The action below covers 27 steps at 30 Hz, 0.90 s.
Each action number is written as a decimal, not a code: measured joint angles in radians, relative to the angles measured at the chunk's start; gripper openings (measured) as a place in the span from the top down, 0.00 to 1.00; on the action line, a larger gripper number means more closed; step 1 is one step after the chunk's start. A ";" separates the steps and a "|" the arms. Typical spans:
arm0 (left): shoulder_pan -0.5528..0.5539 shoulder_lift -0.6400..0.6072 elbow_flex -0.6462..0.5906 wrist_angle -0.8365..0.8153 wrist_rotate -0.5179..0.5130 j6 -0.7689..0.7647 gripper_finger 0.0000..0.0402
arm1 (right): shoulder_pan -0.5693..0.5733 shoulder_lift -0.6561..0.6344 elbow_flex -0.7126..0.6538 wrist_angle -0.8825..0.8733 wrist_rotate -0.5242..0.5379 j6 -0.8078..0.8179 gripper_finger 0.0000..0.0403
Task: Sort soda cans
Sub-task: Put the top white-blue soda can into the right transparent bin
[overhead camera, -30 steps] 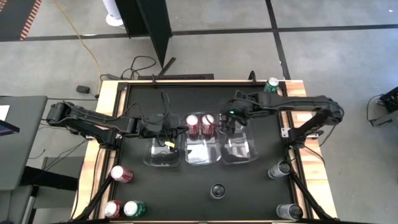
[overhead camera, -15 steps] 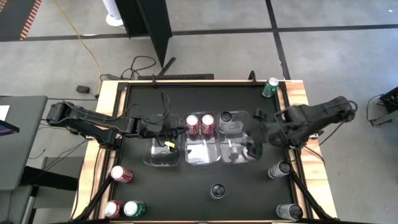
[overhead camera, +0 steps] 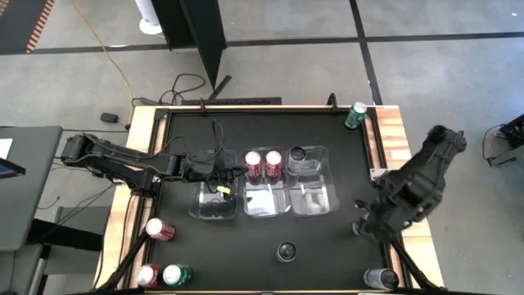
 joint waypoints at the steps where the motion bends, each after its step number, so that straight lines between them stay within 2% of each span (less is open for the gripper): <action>1: 0.000 0.000 0.000 0.000 0.000 0.000 1.00 | 0.031 0.004 0.000 -0.001 -0.004 0.018 0.11; 5: 0.000 0.000 0.000 0.000 0.000 0.001 1.00 | 0.139 0.021 -0.009 0.000 -0.011 0.074 0.11; 9: 0.000 0.000 0.000 0.001 0.000 0.008 1.00 | 0.189 0.023 -0.078 -0.001 -0.056 0.095 0.11; 13: 0.004 0.000 0.000 0.007 -0.001 0.018 1.00 | 0.197 0.011 -0.149 -0.002 -0.109 0.094 0.12; 27: 0.028 0.000 0.000 0.016 0.000 0.037 1.00 | 0.150 -0.082 -0.281 -0.001 -0.072 0.092 0.12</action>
